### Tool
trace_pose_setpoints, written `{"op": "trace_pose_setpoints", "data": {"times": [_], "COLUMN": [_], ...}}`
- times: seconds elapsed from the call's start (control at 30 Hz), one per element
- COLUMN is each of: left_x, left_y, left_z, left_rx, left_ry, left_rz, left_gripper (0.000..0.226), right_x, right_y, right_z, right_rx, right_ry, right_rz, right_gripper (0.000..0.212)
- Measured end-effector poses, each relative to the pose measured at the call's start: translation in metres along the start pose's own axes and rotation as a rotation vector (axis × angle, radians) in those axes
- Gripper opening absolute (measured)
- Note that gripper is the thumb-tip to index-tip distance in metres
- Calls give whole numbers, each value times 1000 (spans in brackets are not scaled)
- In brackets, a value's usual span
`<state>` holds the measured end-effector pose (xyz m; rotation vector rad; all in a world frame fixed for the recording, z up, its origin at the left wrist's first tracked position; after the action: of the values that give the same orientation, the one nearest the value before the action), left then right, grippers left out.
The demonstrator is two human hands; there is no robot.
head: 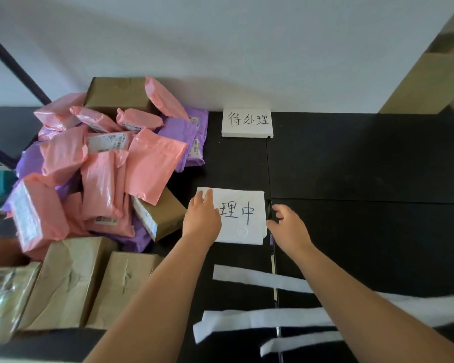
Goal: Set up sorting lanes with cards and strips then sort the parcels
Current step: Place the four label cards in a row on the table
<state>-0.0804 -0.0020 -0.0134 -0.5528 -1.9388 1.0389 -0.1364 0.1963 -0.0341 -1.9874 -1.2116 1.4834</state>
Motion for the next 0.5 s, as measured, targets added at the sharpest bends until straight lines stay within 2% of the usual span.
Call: {"op": "trace_pose_setpoints", "data": {"times": [0.2, 0.33, 0.5], "left_x": [-25, -30, -28], "left_y": [12, 13, 5], "left_z": [-31, -38, -38], "left_rx": [-37, -91, -16], "left_ry": [-109, -108, -101], "left_rz": [-41, -67, -144], "left_gripper": [65, 61, 53], "right_x": [8, 5, -3], "right_y": [21, 30, 25], "right_z": [-22, -30, -34], "right_rx": [-91, -164, -68], "right_ry": [0, 19, 23], "right_rz": [-66, -62, -49], "right_gripper": [58, 65, 55]}}
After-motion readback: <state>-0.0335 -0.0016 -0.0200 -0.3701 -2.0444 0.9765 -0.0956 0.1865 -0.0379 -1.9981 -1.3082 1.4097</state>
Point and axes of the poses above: each hand's wrist, its own z-axis towards the middle knuckle, its own y-axis out of the palm, x = y × z, the point moved 1 cm from there along z, towards the middle knuckle, and after that the axes turned 8 degrees about -z, right-handed, at the moved point
